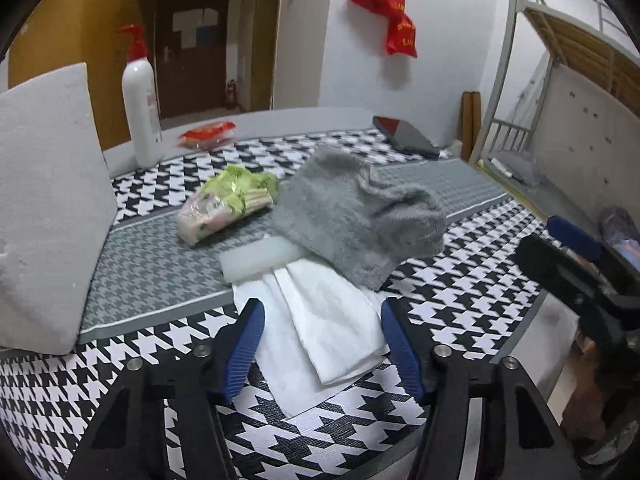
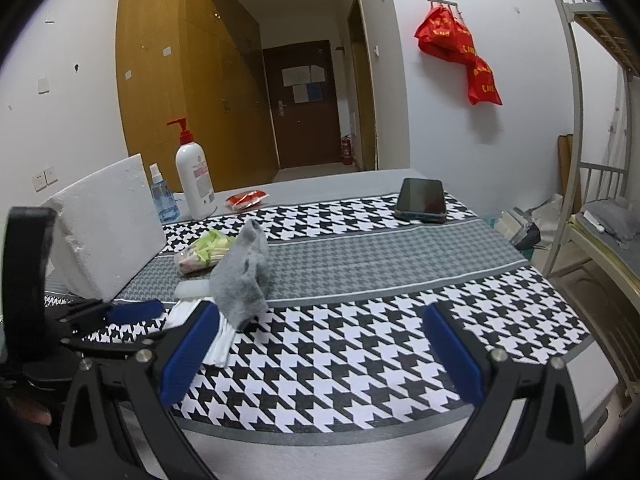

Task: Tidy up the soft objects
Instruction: 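Lower the left gripper onto the white tissue and close on it, then lift the white tissue with the left gripper while the right gripper closes on the grey sock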

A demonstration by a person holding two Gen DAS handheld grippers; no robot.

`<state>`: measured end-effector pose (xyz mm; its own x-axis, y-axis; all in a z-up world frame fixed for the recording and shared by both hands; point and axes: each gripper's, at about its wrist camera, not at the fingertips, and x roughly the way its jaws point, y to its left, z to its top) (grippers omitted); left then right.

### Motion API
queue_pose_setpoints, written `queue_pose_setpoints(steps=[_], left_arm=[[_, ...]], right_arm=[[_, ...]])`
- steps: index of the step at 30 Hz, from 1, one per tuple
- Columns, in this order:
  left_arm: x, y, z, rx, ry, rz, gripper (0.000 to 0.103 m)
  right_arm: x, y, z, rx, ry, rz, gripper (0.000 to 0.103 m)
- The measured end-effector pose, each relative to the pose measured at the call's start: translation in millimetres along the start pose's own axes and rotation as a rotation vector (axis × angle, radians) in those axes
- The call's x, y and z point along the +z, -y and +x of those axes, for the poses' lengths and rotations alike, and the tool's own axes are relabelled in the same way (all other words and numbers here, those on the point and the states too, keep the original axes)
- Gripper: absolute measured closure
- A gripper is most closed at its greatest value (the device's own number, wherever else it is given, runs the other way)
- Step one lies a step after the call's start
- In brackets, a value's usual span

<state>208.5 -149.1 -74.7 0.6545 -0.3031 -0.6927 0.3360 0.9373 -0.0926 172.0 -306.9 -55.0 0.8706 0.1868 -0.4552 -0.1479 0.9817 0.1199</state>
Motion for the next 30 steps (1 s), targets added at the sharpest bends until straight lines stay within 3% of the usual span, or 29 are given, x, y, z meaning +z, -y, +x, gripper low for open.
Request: queue_pose_setpoints(steps=[3,10,14,17,23,30], left_arm=[[-1,0,9,0.020,-0.040,0.000,0.050],[-1,3,13,0.087,-0.053,0.025,0.060],[2,-2,14,0.098,-0.056,0.012,0.085],[2,-5,13,0.089,-0.058,0.009,0.092],[-2,-4,3,0.017,-0.045,0.025,0.093],[-2,-4,-24,-0.011,0.042,0.061,0.093]], right_arm=[[1,0,0,0.016,-0.007,0.003,0.000],[1,-2,0,0.041,-0.005,-0.002,0.000],[1,-4,3,0.046,-0.013,-0.004,0.000],[4,-6,3,0.055,-0.014,-0.003,0.000],[8,-16,8,0.068,-0.018,-0.032,0.000],[10,-21,11,0.081,-0.028,-0.040,0.000]])
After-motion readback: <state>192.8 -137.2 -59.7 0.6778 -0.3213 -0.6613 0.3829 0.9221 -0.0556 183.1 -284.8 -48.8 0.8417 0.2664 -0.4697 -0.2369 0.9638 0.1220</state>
